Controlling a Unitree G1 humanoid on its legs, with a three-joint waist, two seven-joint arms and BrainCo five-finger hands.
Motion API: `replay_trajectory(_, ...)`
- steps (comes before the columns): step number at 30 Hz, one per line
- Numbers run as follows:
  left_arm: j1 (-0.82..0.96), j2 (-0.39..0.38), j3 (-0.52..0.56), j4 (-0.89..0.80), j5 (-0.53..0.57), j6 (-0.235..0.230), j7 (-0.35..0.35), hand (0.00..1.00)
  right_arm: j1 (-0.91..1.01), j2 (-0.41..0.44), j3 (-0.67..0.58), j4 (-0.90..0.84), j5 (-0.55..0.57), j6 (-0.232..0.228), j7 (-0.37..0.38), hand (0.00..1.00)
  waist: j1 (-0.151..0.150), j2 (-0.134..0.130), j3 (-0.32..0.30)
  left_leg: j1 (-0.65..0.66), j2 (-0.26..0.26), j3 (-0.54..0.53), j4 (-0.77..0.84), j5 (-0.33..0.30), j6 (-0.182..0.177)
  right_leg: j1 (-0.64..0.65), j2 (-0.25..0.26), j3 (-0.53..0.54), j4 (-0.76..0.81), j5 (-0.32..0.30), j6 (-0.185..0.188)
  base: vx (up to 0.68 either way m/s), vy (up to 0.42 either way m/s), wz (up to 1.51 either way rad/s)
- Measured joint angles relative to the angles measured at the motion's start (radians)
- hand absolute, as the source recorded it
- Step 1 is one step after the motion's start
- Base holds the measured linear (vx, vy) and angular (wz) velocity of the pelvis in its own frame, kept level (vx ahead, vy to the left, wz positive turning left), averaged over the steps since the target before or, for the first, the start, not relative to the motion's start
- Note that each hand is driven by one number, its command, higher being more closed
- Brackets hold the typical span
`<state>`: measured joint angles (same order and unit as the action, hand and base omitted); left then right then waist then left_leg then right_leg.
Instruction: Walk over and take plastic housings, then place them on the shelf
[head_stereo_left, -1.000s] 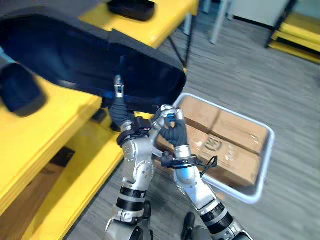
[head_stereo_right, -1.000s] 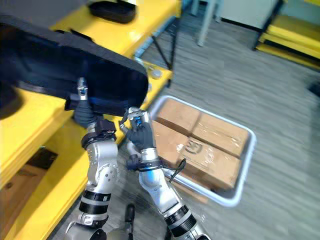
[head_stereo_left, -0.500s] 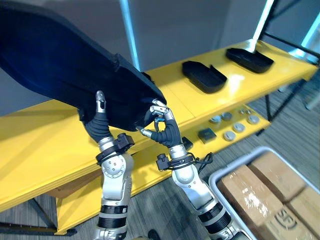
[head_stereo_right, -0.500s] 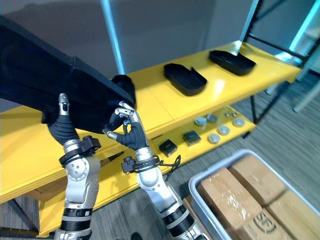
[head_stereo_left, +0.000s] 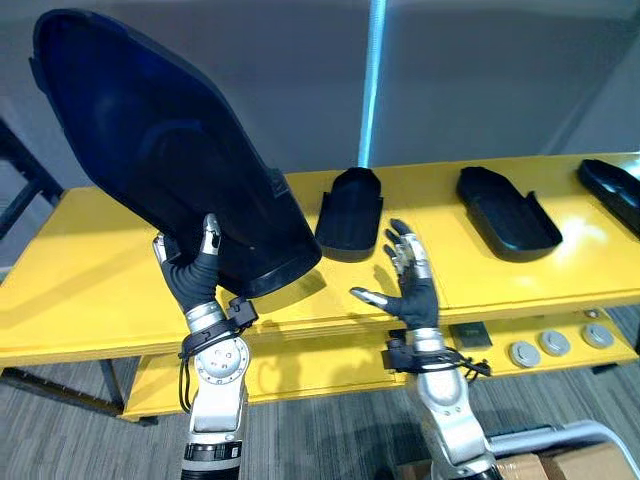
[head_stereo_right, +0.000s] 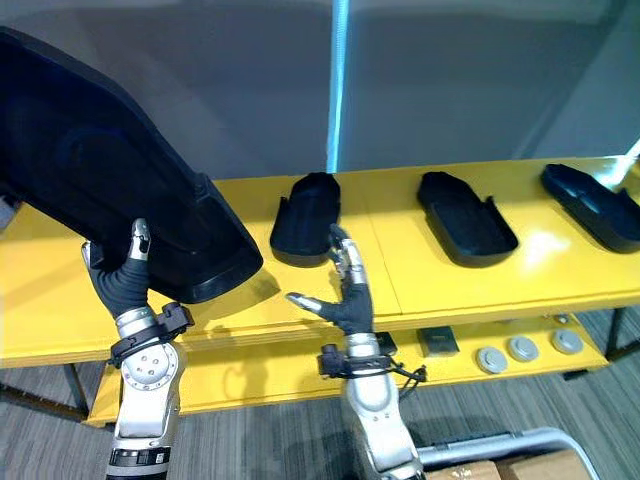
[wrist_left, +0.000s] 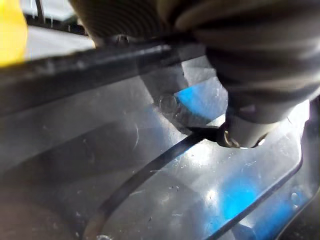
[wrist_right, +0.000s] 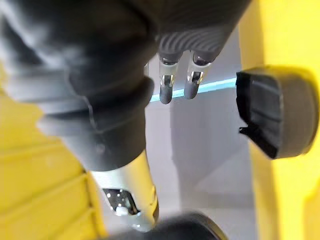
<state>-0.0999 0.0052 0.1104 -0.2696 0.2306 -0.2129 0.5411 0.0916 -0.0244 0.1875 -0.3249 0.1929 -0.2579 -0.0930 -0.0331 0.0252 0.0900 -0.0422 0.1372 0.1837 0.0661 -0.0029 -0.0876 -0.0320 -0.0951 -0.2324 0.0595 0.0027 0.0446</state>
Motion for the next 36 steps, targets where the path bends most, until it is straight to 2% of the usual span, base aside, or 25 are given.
replay_trajectory(3, 0.061, 0.002, 0.121, -0.01, 0.013, 0.023, -0.002, 1.0, 0.087, 0.008, -0.076, -0.063, 0.115, -0.003, 0.059, 0.0, 0.001, 0.0, -0.005, 0.036, -0.019, -0.025, -0.056, 0.032, -0.009, 0.042, -0.013, -0.034, -0.019, 0.0, 0.0, 0.05, 0.06, 0.34)
replay_trajectory(7, 0.138, 0.034, 0.263, -0.025, 0.017, 0.035, -0.029, 1.0, 0.133, 0.05, -0.208, -0.125, 0.214, -0.018, 0.107, 0.0, 0.002, -0.004, -0.017, 0.046, -0.033, -0.039, -0.113, 0.063, 0.0, 0.054, -0.018, -0.053, -0.044, -0.001, 0.0, -0.02, 0.056, 0.19)
replay_trajectory(10, 0.156, 0.125, 0.342, -0.009, -0.035, 0.038, -0.094, 1.0, 0.18, 0.053, -0.294, -0.136, 0.236, -0.029, 0.116, 0.0, -0.002, -0.005, -0.023, 0.047, -0.026, -0.002, -0.144, 0.075, 0.009, 0.057, -0.019, -0.076, -0.048, 0.0, 0.002, -0.07, 0.035, 0.22)
replay_trajectory(12, 0.156, 0.238, 0.376, 0.058, -0.142, 0.033, -0.178, 1.0, 0.212, 0.05, -0.305, -0.132, 0.247, -0.027, 0.132, 0.0, -0.002, -0.003, -0.029, 0.053, -0.026, 0.023, -0.156, 0.083, 0.016, 0.056, -0.021, -0.075, -0.05, 0.002, 0.005, -0.05, 0.042, 0.03)
replay_trajectory(13, 0.155, 0.304, 0.378, 0.1, -0.235, 0.032, -0.233, 1.0, 0.226, 0.049, -0.302, -0.131, 0.247, -0.023, 0.15, 0.0, -0.001, -0.004, -0.03, 0.053, -0.026, 0.031, -0.156, 0.084, 0.017, 0.053, -0.022, -0.072, -0.05, 0.003, 0.006, -0.03, 0.035, -0.08)
replay_trajectory(15, 0.149, 0.384, 0.371, 0.163, -0.319, 0.032, -0.292, 1.0, 0.233, 0.046, -0.293, -0.118, 0.247, -0.017, 0.164, 0.0, -0.002, -0.003, -0.036, 0.046, -0.027, 0.034, -0.156, 0.085, 0.018, 0.046, -0.022, -0.069, -0.051, 0.003, 0.007, -0.02, 0.022, -0.06)
replay_trajectory(16, 0.122, 0.474, 0.341, 0.247, -0.426, 0.031, -0.359, 1.0, 0.241, 0.034, -0.281, -0.099, 0.247, -0.016, 0.175, 0.0, -0.001, -0.004, -0.044, 0.034, -0.03, 0.038, -0.156, 0.088, 0.022, 0.03, -0.023, -0.063, -0.051, 0.005, 0.007, -0.01, 0.021, -0.04)
replay_trajectory(20, -0.008, 0.666, 0.205, 0.428, -0.652, 0.043, -0.492, 1.0, 0.257, 0.019, -0.229, -0.032, 0.247, 0.009, 0.192, 0.0, 0.001, -0.003, -0.044, 0.004, -0.033, 0.036, -0.152, 0.108, 0.017, -0.002, -0.023, -0.064, -0.049, 0.01, 0.009, 0.0, 0.0, 0.0)
replay_trajectory(21, -0.032, 0.696, 0.177, 0.453, -0.67, 0.043, -0.506, 1.0, 0.261, 0.018, -0.218, -0.023, 0.247, 0.01, 0.193, 0.0, 0.0, -0.003, -0.044, -0.003, -0.033, 0.035, -0.152, 0.109, 0.017, -0.008, -0.022, -0.064, -0.049, 0.011, 0.008, 0.0, 0.0, 0.0)
replay_trajectory(22, -0.099, 0.768, 0.097, 0.524, -0.714, 0.048, -0.536, 1.0, 0.264, 0.017, -0.184, 0.0, 0.247, 0.018, 0.194, 0.0, -0.002, -0.002, -0.041, -0.013, -0.033, 0.036, -0.152, 0.112, 0.016, -0.021, -0.021, -0.063, -0.048, 0.012, 0.008, 0.0, 0.0, 0.0)
replay_trajectory(24, -0.192, 0.851, -0.001, 0.631, -0.756, 0.062, -0.58, 1.0, 0.262, 0.013, -0.133, 0.017, 0.249, 0.021, 0.199, 0.0, -0.005, -0.002, -0.04, -0.026, -0.031, 0.047, -0.152, 0.112, 0.015, -0.042, -0.019, -0.052, -0.045, 0.012, 0.007, 0.0, -0.002, -0.13)
replay_trajectory(29, -0.322, 0.963, -0.126, 0.796, -0.82, 0.087, -0.637, 1.0, 0.259, -0.02, -0.043, 0.028, 0.27, 0.022, 0.219, 0.0, -0.014, -0.007, -0.004, -0.042, -0.025, 0.092, -0.152, 0.112, 0.015, -0.088, -0.013, -0.005, -0.035, 0.016, 0.002, -0.02, -0.003, -0.27)
replay_trajectory(32, -0.391, 1.022, -0.217, 0.883, -0.82, 0.108, -0.672, 1.0, 0.262, -0.03, -0.007, 0.03, 0.27, 0.026, 0.234, 0.0, -0.019, -0.018, 0.017, -0.054, -0.016, 0.112, -0.151, 0.112, 0.014, -0.112, -0.003, 0.015, -0.034, 0.022, -0.003, -0.03, -0.02, -0.23)
replay_trajectory(36, -0.399, 1.061, -0.261, 0.938, -0.784, 0.126, -0.723, 1.0, 0.263, -0.041, 0.03, 0.035, 0.27, 0.03, 0.251, 0.0, -0.032, -0.023, 0.032, -0.061, -0.01, 0.125, -0.151, 0.112, 0.014, -0.128, 0.005, 0.032, -0.034, 0.024, -0.006, -0.02, -0.025, -0.13)
